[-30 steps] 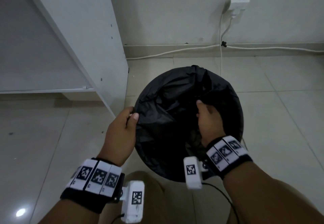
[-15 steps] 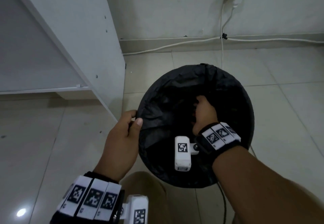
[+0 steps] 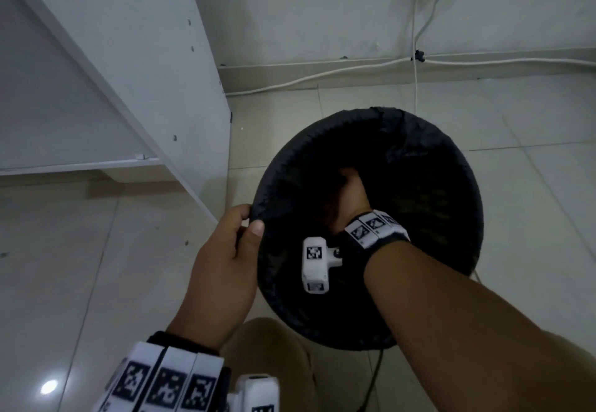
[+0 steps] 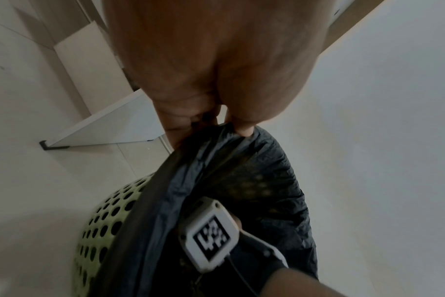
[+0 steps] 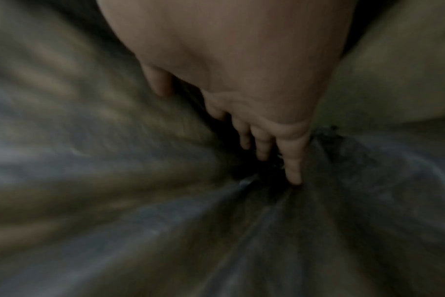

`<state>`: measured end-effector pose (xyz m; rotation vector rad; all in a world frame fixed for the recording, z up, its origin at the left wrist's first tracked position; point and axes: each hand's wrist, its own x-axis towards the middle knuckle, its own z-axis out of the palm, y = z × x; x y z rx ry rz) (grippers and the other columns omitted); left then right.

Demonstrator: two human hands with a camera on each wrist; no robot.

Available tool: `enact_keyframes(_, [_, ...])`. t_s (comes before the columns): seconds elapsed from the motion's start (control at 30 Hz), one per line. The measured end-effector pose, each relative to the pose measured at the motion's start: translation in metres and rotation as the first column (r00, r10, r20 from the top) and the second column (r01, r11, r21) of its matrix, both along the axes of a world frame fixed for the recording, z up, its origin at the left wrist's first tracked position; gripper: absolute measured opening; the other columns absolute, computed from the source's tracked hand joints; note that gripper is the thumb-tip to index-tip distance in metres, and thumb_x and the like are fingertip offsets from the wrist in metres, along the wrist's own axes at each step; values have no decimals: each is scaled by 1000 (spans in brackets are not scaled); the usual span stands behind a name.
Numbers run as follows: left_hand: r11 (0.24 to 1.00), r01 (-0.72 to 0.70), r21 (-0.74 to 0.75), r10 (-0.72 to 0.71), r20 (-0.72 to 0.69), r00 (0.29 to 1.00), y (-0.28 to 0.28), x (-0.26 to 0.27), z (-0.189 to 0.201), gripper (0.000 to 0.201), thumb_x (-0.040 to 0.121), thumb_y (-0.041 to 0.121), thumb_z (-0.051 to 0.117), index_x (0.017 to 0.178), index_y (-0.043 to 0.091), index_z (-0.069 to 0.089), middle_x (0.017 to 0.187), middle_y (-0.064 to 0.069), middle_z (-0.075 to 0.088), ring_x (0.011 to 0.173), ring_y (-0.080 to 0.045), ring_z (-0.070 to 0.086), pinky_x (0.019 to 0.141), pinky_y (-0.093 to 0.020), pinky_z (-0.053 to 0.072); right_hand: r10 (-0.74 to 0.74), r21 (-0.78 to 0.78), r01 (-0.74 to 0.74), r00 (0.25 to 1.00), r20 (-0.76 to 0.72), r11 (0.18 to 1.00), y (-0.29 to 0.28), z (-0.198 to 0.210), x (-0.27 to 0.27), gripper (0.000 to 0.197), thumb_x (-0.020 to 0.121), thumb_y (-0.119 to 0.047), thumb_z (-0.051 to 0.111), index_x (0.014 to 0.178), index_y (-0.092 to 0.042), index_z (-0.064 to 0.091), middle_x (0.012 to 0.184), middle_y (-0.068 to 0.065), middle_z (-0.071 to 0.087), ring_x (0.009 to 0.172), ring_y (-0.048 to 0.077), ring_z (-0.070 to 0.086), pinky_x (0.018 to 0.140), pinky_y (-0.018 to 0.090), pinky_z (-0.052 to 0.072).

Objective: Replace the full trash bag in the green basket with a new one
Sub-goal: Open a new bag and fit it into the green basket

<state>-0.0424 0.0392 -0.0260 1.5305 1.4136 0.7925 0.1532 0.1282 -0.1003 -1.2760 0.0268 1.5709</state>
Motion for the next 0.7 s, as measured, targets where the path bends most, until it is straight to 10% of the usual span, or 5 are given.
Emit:
enact_keyframes(0.13, [1000,-4,-2,4,-15,1000,5,0,3,28,101,43,39,118,35,60,97,16,70,88,-2,67,81,-39,57,62,-163,-17,960,274,986,-13,-8,12,36,91,-47,47,92,-15,64,84,4,59,76,21,57,67,32,41])
enact_keyframes(0.3, [1000,9,0,-9,-13,1000,-2,4,0,25,101,39,42,118,35,59,93,17,70,86,1,67,72,-21,53,281,-26,-284,956,-83,959,-13,-6,-12,46,87,-55,40,88,-16,66,90,8,58,81,26,54,73,36,43])
enact_keyframes(0.47, [999,45,10,-45,-21,999,-11,10,-1,20,102,31,45,117,34,59,92,26,68,85,8,66,65,-5,46,274,-115,-263,957,92,958,5,-14,-28,50,92,-47,47,126,-12,61,129,12,63,105,29,60,81,34,47])
enact_keyframes(0.63, [999,30,29,-29,-23,999,-1,6,-1,25,101,34,44,120,31,60,95,22,68,88,4,66,68,-8,48,227,6,-229,962,-154,973,-8,-6,-10,39,94,-44,42,84,-14,65,72,7,71,68,23,66,68,33,48])
enact_keyframes(0.7, [999,19,27,-18,-26,1000,3,5,-1,27,101,38,43,121,31,60,93,18,69,87,3,66,68,-9,49,249,-56,-242,946,208,969,-20,-3,0,34,92,-41,49,85,-13,68,70,3,68,66,20,66,61,29,49])
